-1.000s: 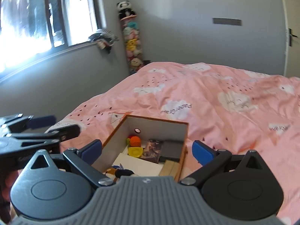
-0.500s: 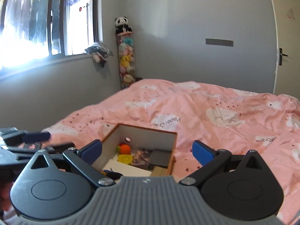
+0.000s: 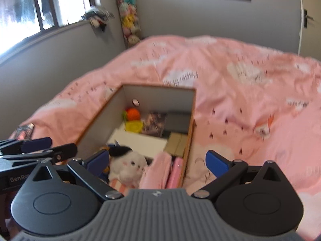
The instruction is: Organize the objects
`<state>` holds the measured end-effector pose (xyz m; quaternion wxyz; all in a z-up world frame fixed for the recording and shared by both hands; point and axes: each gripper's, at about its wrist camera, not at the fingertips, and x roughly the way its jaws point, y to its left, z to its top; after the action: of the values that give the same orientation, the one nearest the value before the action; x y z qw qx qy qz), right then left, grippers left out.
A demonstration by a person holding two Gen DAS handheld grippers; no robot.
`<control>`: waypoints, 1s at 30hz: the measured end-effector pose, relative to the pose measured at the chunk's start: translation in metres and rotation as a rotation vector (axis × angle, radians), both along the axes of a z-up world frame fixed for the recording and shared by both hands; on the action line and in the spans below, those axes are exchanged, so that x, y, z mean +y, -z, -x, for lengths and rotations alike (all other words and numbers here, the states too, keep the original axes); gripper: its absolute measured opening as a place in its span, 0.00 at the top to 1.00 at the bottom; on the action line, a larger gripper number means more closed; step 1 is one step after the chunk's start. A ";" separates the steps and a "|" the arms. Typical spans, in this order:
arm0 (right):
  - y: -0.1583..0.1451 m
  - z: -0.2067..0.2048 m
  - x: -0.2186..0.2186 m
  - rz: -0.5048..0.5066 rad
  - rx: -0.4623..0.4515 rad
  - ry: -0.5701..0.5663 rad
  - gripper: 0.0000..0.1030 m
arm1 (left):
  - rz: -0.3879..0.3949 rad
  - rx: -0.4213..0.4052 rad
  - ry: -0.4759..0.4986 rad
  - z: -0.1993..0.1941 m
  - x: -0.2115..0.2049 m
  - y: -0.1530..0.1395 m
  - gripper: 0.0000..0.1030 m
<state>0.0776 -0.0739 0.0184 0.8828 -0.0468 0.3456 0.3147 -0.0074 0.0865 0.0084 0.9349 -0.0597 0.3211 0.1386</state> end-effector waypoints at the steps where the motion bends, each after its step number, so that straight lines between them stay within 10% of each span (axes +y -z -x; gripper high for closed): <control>1: 0.004 -0.002 0.002 0.016 0.019 0.008 0.01 | -0.010 0.011 0.002 -0.001 -0.001 0.003 0.27; 30: 0.018 -0.002 0.001 0.104 0.057 0.029 0.01 | 0.015 0.141 0.020 -0.007 -0.012 0.022 0.28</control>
<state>0.0792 -0.0731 0.0000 0.8735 -0.0785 0.3871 0.2847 -0.0007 0.0746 -0.0138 0.9108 -0.0535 0.3878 0.1309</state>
